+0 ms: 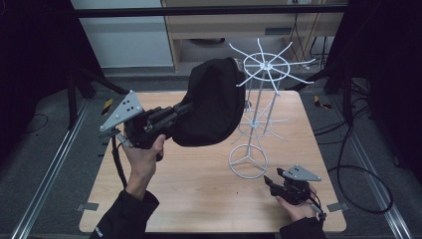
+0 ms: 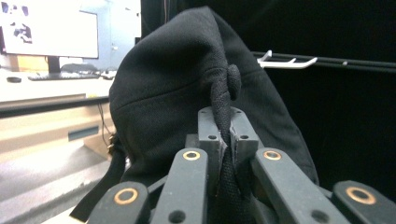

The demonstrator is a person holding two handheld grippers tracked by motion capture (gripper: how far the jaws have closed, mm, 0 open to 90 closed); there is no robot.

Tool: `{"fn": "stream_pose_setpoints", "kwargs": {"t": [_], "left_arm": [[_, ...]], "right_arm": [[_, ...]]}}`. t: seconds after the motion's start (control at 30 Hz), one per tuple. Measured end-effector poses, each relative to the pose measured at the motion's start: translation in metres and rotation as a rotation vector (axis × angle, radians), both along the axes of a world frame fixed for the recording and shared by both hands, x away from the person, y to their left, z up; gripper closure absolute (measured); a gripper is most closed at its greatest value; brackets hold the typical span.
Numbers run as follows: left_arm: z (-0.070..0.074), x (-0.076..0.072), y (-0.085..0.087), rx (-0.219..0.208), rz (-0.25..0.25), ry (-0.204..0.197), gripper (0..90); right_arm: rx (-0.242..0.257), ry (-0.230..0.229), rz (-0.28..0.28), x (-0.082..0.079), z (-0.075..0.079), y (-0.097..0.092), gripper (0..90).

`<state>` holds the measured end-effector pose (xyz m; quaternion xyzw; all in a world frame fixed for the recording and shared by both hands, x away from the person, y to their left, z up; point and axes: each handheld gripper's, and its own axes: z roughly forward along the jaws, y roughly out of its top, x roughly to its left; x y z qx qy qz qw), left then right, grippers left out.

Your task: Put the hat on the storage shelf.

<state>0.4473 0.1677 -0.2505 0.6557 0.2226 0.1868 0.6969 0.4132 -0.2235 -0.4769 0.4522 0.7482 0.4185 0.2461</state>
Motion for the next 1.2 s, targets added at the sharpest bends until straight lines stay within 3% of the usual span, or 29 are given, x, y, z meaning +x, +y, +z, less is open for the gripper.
{"fn": "stream_pose_setpoints", "kwargs": {"t": [0.4,0.77,1.2], "left_arm": [[-0.021,0.01,-0.002,0.035,-0.001,0.053,84.7],[-0.041,0.017,-0.011,0.101,0.02,0.09,83.2],[-0.05,0.019,-0.017,0.134,0.027,0.105,75.0]], "right_arm": [[-0.003,0.0,0.004,0.0,0.0,0.0,42.5],[-0.006,0.002,0.002,0.0,-0.001,0.001,42.4],[-0.008,0.0,0.005,0.0,-0.001,0.001,41.9]]}}
